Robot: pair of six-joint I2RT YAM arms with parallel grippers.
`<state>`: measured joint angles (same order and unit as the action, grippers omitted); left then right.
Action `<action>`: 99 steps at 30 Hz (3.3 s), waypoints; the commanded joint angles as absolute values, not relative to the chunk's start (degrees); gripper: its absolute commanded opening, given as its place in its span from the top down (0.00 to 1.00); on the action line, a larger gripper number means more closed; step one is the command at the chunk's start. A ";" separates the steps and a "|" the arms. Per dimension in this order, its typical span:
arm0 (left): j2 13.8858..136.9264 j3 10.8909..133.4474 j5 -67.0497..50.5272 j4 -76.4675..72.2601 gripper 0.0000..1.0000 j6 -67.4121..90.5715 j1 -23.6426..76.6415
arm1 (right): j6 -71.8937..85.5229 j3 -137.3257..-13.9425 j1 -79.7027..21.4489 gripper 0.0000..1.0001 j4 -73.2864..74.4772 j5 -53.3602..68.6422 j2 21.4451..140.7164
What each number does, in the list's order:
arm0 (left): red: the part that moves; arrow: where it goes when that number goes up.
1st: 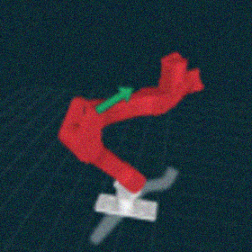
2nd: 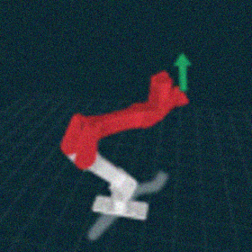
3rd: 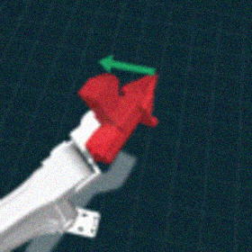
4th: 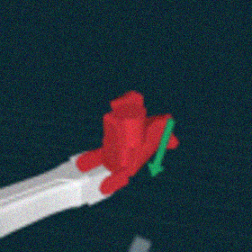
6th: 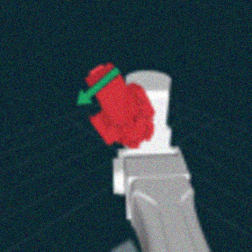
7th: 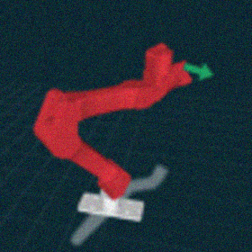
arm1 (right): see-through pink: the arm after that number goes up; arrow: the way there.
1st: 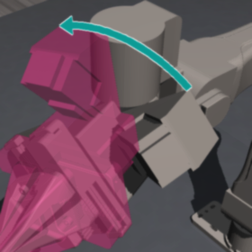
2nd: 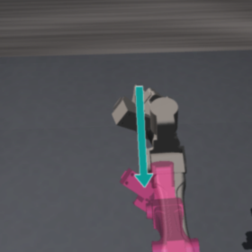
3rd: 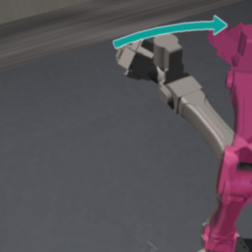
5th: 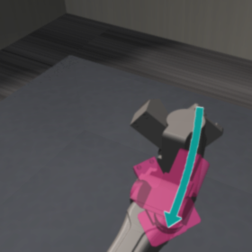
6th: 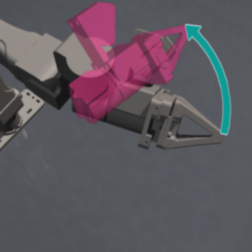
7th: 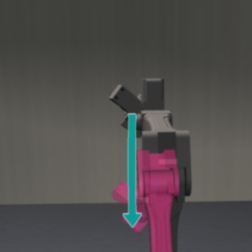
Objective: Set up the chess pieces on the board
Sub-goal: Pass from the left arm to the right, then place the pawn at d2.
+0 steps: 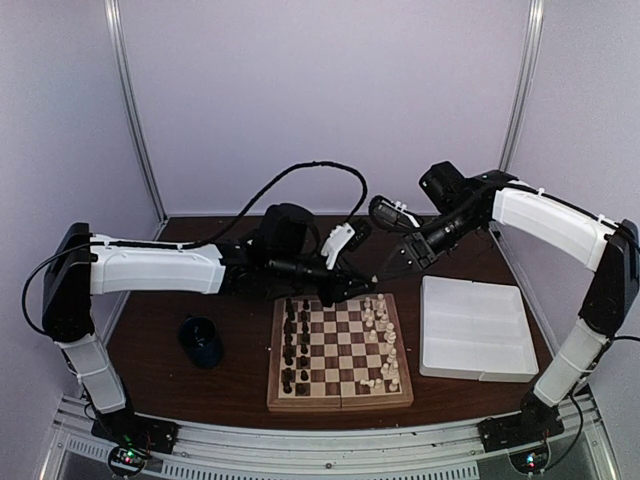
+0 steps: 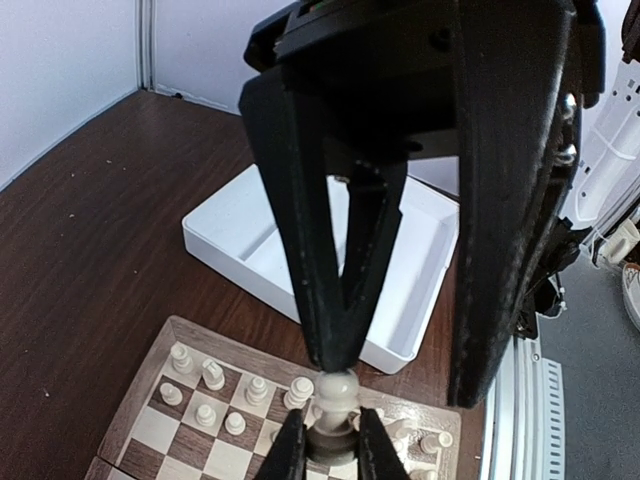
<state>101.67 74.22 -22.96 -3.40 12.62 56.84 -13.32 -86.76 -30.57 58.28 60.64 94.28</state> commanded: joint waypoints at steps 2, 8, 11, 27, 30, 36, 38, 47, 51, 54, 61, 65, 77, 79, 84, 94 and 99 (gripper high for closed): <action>99.36 74.08 -23.83 -7.67 0.91 13.05 57.37 | -12.42 -88.28 -30.98 0.60 56.06 59.41 94.87; 99.16 74.13 -23.67 -7.95 0.91 12.95 57.37 | -11.80 -88.35 -30.97 0.60 56.24 58.02 95.66; 99.24 74.18 -23.72 -8.22 0.91 13.08 57.39 | -11.45 -87.94 -30.96 0.59 55.96 57.80 95.96; 97.55 71.99 -14.82 -6.23 0.46 12.83 57.41 | -14.03 -88.53 -31.15 0.87 56.88 54.70 96.49; 93.34 67.65 -11.24 -4.58 0.03 10.75 57.45 | -18.32 -89.22 -32.30 0.87 59.38 47.07 96.51; 81.19 57.41 2.32 -2.08 0.02 10.43 57.39 | -25.19 -86.00 -39.98 0.88 59.94 31.34 97.31; 77.61 55.52 9.25 -1.31 0.03 12.30 57.29 | -27.21 -84.91 -43.13 0.88 59.97 26.02 98.36; 66.91 50.28 15.89 0.47 0.04 17.57 55.86 | -30.56 -82.52 -51.80 0.88 58.71 11.10 102.84; 66.99 51.19 15.40 3.36 0.08 17.88 55.80 | -30.59 -82.75 -52.55 0.88 58.59 8.59 104.60; 67.08 51.06 14.86 3.30 0.10 18.18 55.81 | -30.46 -82.88 -52.69 0.88 58.54 8.27 105.71; 66.97 50.78 14.65 3.05 0.11 18.19 55.81 | -30.32 -83.23 -52.96 0.88 58.10 8.31 106.91; 67.42 50.89 14.20 3.55 0.11 18.19 55.81 | -30.32 -83.56 -53.30 0.88 58.13 9.09 107.50; 68.12 50.89 13.12 3.42 0.12 17.76 55.81 | -29.69 -84.58 -53.53 0.87 57.48 8.12 109.63; 68.25 50.84 12.87 3.35 0.12 17.75 55.81 | -29.46 -84.75 -53.53 0.87 57.40 7.85 109.89; 68.47 50.71 12.50 3.31 0.12 17.79 55.78 | -29.27 -85.05 -53.53 0.83 57.57 8.11 110.50; 68.96 51.01 12.22 3.64 0.12 17.44 55.75 | -28.99 -85.40 -53.88 0.74 58.73 8.40 109.22; 69.89 52.29 11.52 6.94 0.14 16.67 55.80 | -28.65 -86.79 -53.72 0.69 60.73 7.02 105.79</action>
